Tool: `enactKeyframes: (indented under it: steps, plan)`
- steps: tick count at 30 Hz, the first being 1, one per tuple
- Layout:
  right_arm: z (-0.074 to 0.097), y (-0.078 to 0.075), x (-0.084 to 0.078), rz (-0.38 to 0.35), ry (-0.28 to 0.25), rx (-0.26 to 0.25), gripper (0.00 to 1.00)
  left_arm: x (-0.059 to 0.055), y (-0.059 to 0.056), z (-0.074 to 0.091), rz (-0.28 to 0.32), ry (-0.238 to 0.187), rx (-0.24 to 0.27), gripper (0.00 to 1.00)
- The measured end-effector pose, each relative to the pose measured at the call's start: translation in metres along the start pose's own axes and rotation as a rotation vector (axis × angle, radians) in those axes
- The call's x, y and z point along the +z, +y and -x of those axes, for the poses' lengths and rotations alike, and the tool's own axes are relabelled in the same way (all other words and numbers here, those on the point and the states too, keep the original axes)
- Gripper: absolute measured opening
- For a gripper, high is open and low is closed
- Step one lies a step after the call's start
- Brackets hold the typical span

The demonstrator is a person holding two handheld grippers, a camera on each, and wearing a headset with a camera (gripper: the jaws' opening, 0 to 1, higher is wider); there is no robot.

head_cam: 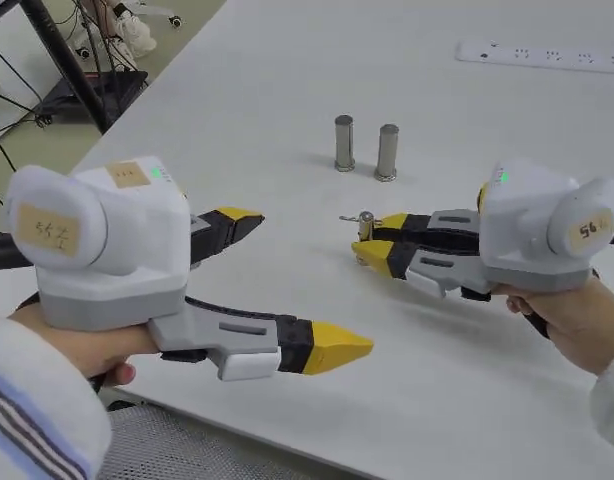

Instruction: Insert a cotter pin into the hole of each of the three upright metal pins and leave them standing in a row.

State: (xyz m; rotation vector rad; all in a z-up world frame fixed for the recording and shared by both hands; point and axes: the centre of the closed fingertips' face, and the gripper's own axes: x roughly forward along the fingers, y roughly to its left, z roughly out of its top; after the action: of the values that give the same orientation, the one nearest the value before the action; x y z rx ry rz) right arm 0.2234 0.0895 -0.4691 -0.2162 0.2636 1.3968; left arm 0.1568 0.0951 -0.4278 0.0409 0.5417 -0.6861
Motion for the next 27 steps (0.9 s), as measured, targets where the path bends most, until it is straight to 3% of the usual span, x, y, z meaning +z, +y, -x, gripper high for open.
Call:
enactKeyframes:
  steps: [10, 18, 20, 27]
  plan:
    - [-0.001, -0.001, 0.001, -0.001, -0.005, -0.014, 0.04, -0.002, -0.005, -0.002, -0.008, 0.013, -0.012, 0.98]
    - [0.0, 0.0, 0.003, 0.002, 0.003, 0.004, 0.05, -0.003, -0.006, -0.002, -0.006, 0.02, -0.013, 0.98]
    - [0.001, 0.002, 0.009, -0.006, -0.024, 0.015, 0.09, -0.002, -0.006, -0.002, -0.004, 0.02, -0.012, 0.98]
    - [0.009, 0.0, 0.022, -0.005, -0.029, -0.004, 0.22, 0.004, -0.006, -0.001, -0.006, 0.003, -0.006, 0.98]
